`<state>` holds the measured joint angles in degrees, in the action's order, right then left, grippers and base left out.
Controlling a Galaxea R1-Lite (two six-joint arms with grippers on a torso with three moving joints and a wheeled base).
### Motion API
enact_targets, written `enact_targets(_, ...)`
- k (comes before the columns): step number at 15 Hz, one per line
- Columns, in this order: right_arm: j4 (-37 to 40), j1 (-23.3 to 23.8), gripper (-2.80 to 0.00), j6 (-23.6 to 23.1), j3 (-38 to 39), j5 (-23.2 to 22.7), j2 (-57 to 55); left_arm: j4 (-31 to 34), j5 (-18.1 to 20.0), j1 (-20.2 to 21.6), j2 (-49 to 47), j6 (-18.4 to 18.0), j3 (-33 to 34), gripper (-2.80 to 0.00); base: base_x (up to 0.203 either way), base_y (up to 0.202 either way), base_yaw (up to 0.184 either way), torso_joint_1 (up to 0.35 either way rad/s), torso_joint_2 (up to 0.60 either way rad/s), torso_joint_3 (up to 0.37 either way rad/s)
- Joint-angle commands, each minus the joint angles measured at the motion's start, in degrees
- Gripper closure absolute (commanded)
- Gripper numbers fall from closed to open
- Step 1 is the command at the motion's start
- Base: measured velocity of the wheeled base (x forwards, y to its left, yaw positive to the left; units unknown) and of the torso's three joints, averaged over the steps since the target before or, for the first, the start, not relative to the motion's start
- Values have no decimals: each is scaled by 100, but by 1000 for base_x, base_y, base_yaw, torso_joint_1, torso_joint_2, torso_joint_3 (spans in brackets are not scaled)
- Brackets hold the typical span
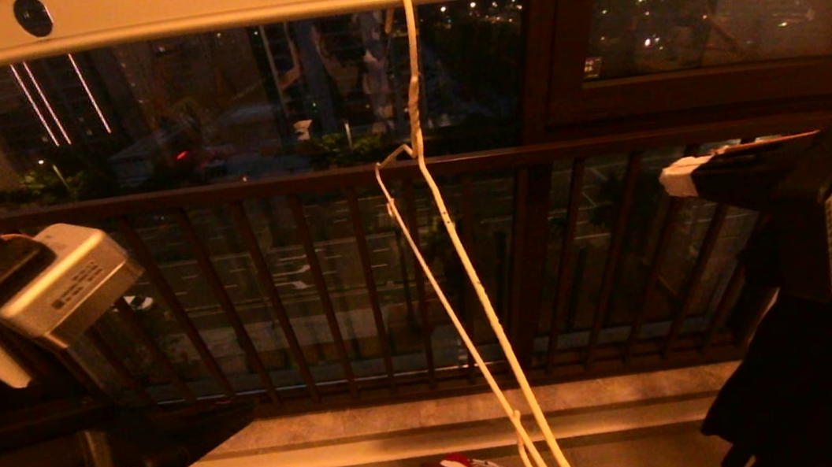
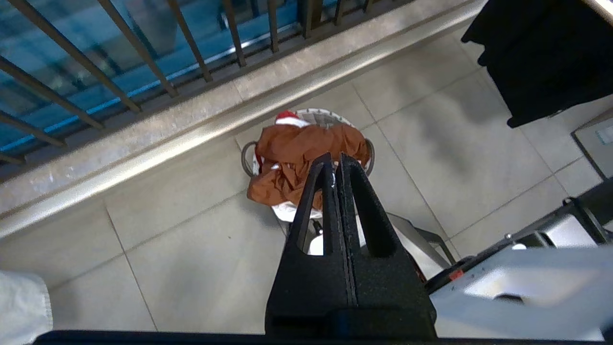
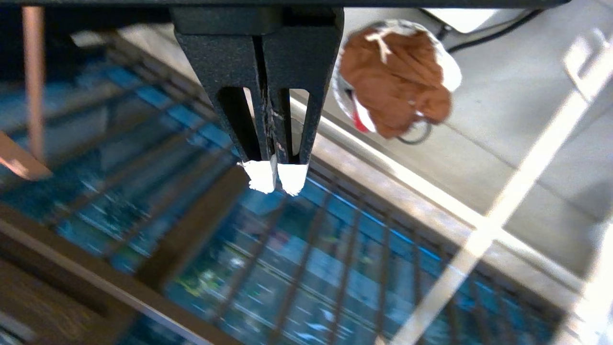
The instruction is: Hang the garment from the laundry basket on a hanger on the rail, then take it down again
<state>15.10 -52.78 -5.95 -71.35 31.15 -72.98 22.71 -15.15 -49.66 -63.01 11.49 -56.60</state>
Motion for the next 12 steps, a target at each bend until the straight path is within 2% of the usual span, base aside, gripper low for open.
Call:
enact_targets(1, 13, 356, 0, -3, 271, 7, 383, 117, -13, 6, 482, 2, 51, 0, 0, 0, 0, 0, 0, 0)
enact_targets(3, 8, 755, 0, 8, 630, -16, 690, 253, -17, 310, 896, -25, 358, 0, 0, 0, 0, 0, 0, 0)
enact_targets(6, -29, 1443, 0, 58, 1180, -45, 1155, 276, -10, 1112, 1513, -92, 803, 0, 0, 0, 0, 0, 0, 0)
enact_targets(10, -36, 2304, 0, 181, 1475, -80, 1656, 262, -11, 2226, 2029, -207, 1129, 0, 0, 0, 0, 0, 0, 0)
enact_targets(12, -41, 2597, 0, 192, 1766, -89, 2046, 256, -18, 2615, 2419, -268, 1331, 0, 0, 0, 0, 0, 0, 0)
